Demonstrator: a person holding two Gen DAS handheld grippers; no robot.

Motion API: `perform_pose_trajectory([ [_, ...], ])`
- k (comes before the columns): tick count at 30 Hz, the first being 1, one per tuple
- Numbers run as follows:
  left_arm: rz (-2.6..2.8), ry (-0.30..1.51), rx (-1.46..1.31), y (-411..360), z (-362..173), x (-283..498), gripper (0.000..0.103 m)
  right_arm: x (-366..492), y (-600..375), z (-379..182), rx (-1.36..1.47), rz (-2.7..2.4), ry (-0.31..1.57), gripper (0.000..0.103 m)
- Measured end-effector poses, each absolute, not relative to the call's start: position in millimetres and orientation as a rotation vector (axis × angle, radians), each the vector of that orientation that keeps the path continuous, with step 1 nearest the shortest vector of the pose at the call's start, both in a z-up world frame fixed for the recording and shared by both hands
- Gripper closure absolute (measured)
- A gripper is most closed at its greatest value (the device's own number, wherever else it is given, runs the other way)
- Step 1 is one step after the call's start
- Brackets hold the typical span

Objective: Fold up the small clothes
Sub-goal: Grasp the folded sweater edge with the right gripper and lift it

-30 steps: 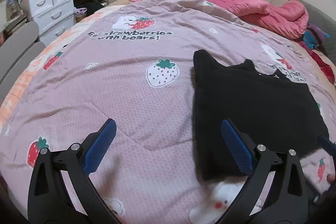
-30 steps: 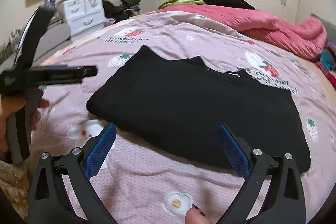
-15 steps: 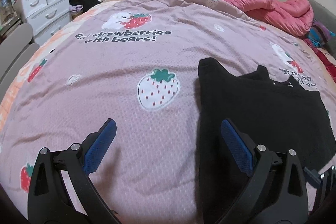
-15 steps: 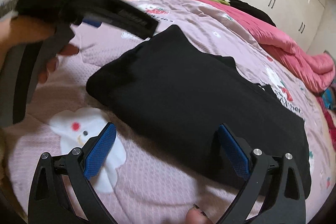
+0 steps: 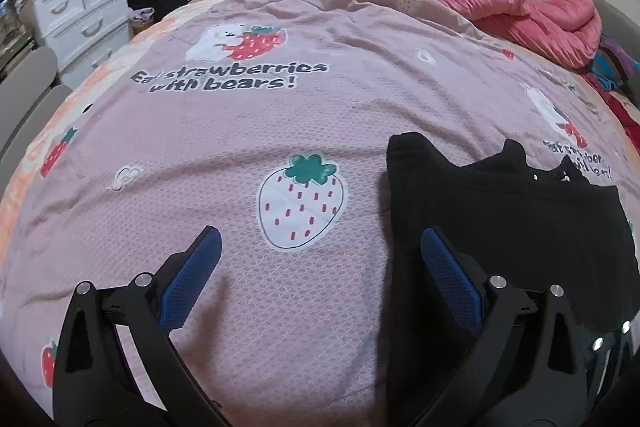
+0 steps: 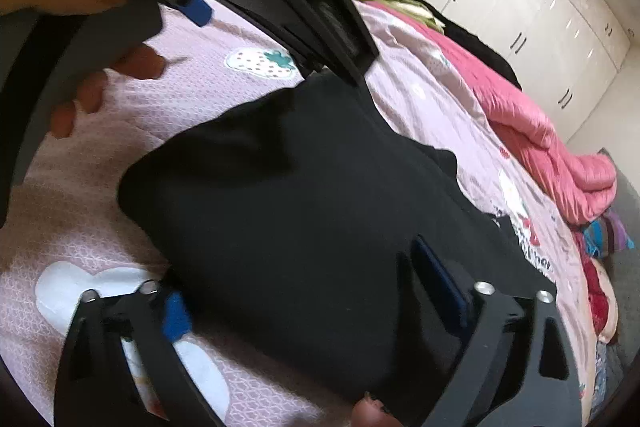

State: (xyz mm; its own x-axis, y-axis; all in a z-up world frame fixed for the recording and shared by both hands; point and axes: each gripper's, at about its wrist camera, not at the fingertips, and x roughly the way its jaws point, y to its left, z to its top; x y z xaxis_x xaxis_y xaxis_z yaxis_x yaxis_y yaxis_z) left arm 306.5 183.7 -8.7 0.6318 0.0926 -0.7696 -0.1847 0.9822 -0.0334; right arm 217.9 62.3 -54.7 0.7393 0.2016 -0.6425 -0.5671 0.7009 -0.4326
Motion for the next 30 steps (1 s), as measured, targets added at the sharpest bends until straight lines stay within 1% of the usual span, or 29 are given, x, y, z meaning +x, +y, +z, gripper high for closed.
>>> perform_pose_trajectory([
  [1, 0.159, 0.875, -0.115, 184, -9, 308, 0.009, 216, 62, -54, -0.669, 0.450, 0.585, 0.029],
  [2, 0.157, 0.876, -0.120, 185, -9, 308, 0.009, 215, 62, -54, -0.671, 0.449, 0.574, 0.038],
  [3, 0.150, 0.877, -0.135, 185, -9, 309, 0.009, 213, 62, -52, -0.669, 0.448, 0.556, 0.051],
  [4, 0.142, 0.875, -0.151, 186, -9, 309, 0.009, 211, 60, -51, -0.666, 0.447, 0.541, 0.059],
  [5, 0.133, 0.874, -0.166, 187, -8, 309, 0.010, 209, 58, -48, -0.661, 0.450, 0.525, 0.072],
  [6, 0.113, 0.872, -0.189, 187, -7, 309, 0.010, 205, 56, -45, -0.654, 0.443, 0.503, 0.080],
  [9, 0.055, 0.879, -0.250, 183, -5, 311, 0.010, 204, 49, -38, -0.621, 0.435, 0.480, 0.084],
  [14, -0.074, 0.887, -0.362, 173, -3, 311, 0.010, 202, 35, -29, -0.569, 0.423, 0.453, 0.085],
  [20, -0.138, 0.880, -0.400, 156, -2, 312, 0.010, 193, 21, -19, -0.520, 0.414, 0.428, 0.086],
  [21, -0.148, 0.875, -0.408, 154, 0, 312, 0.011, 192, 17, -16, -0.510, 0.410, 0.421, 0.086],
  [22, -0.161, 0.866, -0.416, 151, 2, 311, 0.019, 189, 15, -14, -0.503, 0.406, 0.414, 0.086],
  [23, -0.181, 0.854, -0.420, 146, 7, 310, 0.024, 188, 11, -12, -0.493, 0.402, 0.410, 0.086],
  [25, -0.196, 0.841, -0.415, 139, 15, 310, 0.046, 185, 2, -7, -0.469, 0.391, 0.394, 0.086],
  [26, -0.206, 0.832, -0.415, 132, 20, 309, 0.050, 183, -3, -5, -0.458, 0.384, 0.387, 0.087],
  [28, -0.232, 0.826, -0.410, 122, 28, 310, 0.067, 179, -16, 0, -0.426, 0.370, 0.368, 0.087],
  [30, -0.249, 0.829, -0.379, 105, 36, 312, 0.072, 176, -27, 5, -0.394, 0.351, 0.357, 0.087],
])
